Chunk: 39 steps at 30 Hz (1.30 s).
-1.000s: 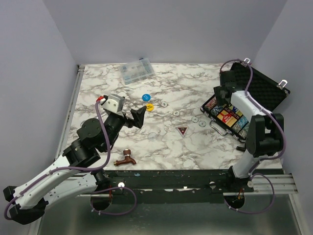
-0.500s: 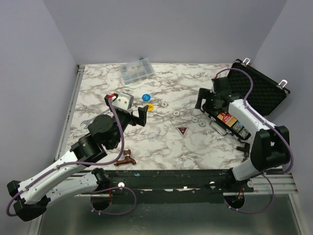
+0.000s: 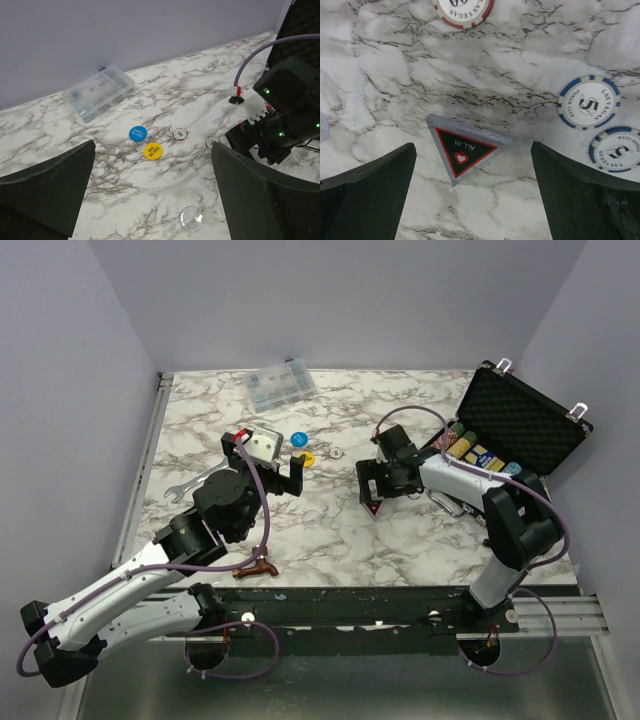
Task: Pack up texas hold em set
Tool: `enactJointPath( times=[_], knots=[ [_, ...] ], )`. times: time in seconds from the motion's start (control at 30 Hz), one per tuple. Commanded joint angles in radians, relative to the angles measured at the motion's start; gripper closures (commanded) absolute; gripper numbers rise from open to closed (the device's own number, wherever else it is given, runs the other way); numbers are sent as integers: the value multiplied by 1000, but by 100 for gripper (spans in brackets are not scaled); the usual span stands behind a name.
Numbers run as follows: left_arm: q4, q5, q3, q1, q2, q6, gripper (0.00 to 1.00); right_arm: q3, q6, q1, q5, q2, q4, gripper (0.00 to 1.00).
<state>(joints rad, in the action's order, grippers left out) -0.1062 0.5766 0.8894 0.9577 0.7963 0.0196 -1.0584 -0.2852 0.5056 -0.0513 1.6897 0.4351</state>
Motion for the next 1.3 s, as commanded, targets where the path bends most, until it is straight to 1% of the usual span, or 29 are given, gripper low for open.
enactJointPath(
  times=[0.0,0.17,0.57,0.73,0.9,1.03,1.27],
  knots=[
    [9,25,-7,1,7,13,2,5,33,40,33,31,-28,0],
    [-9,22,9,0,13,16,2,22,51,59,10,34,-32,0],
    [-9,16,8,2,-7,12,2,-8,46,83,105,97,-7,4],
    [-13,12,13,2,-7,10,1,-36,49,108,116,125,27,11],
    [-11,21,14,2,-15,-1,1,-57,47,136,183,153,78,18],
    [-16,13,19,1,-13,-4,1,-76,36,150,230,166,126,18],
    [-20,13,22,1,-16,-6,1,-83,19,149,201,173,149,18]
  ],
)
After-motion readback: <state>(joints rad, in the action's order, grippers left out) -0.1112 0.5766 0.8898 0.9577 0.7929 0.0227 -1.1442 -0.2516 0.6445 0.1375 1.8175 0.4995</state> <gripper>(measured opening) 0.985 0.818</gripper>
